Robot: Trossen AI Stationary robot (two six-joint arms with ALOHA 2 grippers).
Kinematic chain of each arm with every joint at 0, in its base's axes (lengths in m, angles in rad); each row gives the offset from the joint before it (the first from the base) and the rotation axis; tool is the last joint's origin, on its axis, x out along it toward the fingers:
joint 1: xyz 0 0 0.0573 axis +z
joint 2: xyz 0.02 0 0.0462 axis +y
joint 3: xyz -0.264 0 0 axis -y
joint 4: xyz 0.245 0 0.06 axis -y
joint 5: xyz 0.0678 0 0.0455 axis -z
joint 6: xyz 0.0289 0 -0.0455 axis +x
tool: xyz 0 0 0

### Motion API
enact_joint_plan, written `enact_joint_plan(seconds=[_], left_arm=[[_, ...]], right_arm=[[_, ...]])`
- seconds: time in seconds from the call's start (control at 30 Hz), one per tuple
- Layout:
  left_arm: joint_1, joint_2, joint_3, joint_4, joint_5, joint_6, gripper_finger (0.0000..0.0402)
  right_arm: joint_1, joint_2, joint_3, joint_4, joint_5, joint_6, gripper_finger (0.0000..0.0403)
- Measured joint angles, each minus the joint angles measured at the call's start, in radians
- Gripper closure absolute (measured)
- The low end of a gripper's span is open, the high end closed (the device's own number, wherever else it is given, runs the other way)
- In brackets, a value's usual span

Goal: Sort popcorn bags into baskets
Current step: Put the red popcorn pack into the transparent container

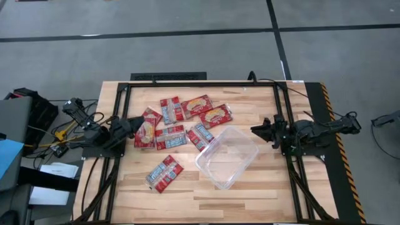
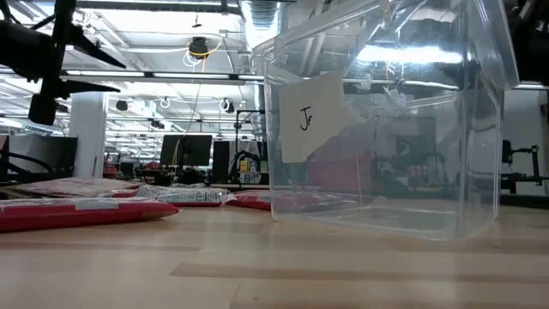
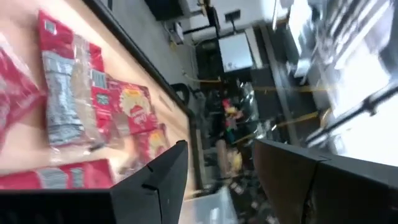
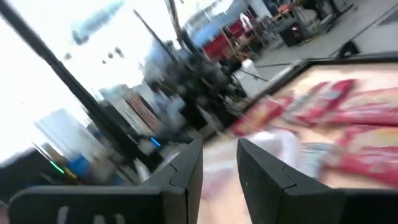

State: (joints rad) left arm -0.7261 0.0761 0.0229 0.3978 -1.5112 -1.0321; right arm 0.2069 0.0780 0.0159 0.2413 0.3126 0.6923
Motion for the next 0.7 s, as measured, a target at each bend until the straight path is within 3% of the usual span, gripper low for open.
enact_joint_plan(seconds=[0.17, 0.37, 0.57, 0.7], left_arm=[[0.067, 0.0, 0.071, 0.04, 0.122, 0.097, 0.023], [0.144, 0.025, 0.289, 0.016, 0.273, 0.383, 0.023], [0.148, 0.162, 0.566, -0.27, 0.28, 0.568, 0.0221], [0.148, 0.262, 0.737, -0.511, 0.249, 0.543, 0.0221]], right_arm=[[0.0, 0.0, 0.002, 0.058, 0.038, 0.012, 0.0278], [0.0, 0.0, 0.002, 0.078, 0.184, -0.01, 0.0278], [0.0, 0.0, 0.002, 0.2, 0.439, -0.013, 0.0278], [0.0, 0.0, 0.002, 0.28, 0.495, -0.062, 0.0278]])
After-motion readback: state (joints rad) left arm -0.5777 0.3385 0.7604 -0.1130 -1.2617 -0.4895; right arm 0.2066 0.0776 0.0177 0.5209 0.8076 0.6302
